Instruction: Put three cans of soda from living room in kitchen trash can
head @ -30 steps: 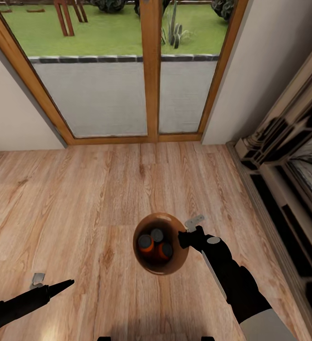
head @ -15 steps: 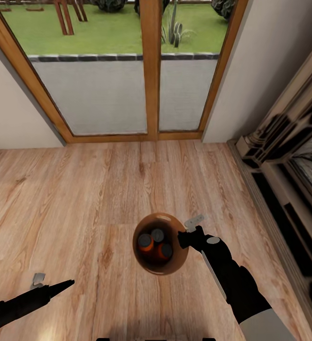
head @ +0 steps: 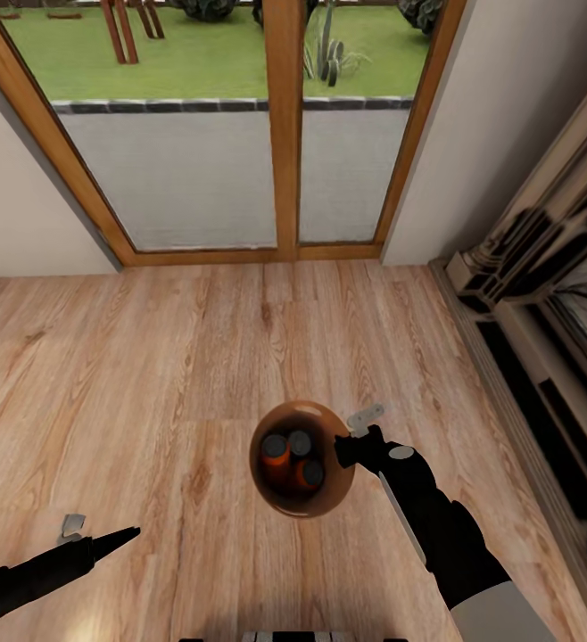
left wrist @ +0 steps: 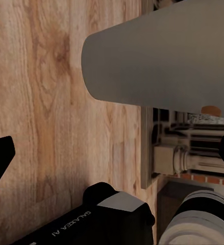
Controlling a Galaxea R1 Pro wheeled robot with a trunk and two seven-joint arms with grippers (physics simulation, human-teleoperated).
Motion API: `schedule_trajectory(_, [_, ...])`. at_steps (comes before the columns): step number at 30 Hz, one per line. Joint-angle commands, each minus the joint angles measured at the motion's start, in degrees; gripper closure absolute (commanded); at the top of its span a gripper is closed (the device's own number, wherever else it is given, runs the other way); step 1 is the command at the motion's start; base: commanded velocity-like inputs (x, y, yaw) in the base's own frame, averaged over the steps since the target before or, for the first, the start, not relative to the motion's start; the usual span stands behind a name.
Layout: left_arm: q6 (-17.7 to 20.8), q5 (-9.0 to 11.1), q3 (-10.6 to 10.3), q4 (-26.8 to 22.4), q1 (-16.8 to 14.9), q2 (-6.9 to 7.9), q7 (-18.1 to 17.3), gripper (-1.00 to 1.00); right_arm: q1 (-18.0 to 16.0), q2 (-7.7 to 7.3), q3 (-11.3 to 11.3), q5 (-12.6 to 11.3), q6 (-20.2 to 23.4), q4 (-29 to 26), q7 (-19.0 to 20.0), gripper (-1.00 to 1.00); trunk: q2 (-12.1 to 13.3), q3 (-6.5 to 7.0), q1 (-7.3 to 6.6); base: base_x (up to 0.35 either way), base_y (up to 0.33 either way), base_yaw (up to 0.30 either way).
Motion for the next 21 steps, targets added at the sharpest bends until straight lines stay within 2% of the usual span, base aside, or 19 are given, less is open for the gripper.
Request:
schedule_trajectory(1, [0.02, 0.00, 0.00, 0.00, 0.00, 0.00, 0.00, -1.00, -0.02, 0.01, 0.02, -0.92, 0.07, -0.03, 0.21, 1.00, -0.42, -0.18, 0.22, 0.000, 0.000, 0.000])
schedule_trajectory(5, [0.05, 0.00, -0.01, 0.00, 0.00, 0.00, 0.00, -1.00, -0.02, 0.01, 0.02, -0.91, 0.04, -0.03, 0.21, 1.00, -2.02, -0.90, 1.10, 0.000, 0.000, 0.000])
schedule_trajectory(14, [0.08, -0.01, 0.10, 0.00, 0.00, 0.00, -1.91, -1.00, -0.08, 0.01, 0.02, -0.94, -0.11, -0.03, 0.21, 1.00, -2.02, -0.90, 1.10, 0.000, 0.000, 0.000])
schedule_trajectory(21, [0.09, -0.03, 0.16, 0.00, 0.00, 0.00, -2.98, -1.00, -0.10, 0.14, 0.02, -0.96, -0.15, -0.03, 0.21, 1.00, -4.83, -2.16, 2.64, 0.000, 0.000, 0.000])
